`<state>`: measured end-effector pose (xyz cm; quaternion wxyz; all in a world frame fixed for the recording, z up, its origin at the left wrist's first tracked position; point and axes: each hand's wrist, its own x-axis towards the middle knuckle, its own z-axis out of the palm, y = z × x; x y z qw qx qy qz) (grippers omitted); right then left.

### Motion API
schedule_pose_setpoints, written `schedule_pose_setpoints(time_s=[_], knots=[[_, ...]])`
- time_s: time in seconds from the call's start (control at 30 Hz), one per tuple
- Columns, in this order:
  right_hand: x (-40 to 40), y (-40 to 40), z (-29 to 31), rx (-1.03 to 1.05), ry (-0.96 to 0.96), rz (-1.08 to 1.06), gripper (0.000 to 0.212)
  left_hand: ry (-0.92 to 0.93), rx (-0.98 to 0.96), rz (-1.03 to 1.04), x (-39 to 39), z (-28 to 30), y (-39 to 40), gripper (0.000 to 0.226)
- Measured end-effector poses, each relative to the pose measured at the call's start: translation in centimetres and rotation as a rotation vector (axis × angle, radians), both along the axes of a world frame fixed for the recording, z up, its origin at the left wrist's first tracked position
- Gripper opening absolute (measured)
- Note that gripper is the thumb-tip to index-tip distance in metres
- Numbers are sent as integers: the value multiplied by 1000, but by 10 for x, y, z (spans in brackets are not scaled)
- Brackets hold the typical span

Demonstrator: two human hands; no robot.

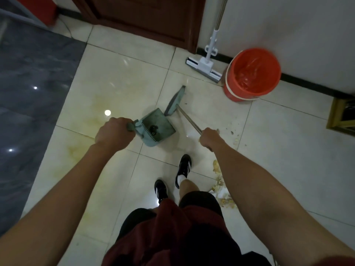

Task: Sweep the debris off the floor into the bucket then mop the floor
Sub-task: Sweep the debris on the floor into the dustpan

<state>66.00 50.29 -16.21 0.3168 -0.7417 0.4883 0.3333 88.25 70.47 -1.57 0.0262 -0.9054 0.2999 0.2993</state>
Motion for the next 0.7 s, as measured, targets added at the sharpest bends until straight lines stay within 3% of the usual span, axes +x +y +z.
schedule_pose_setpoints(time_s=[0.7], knots=[[-202,179,29,-15,91,-448,29,-12,-104,-331,-82,1,74,13]])
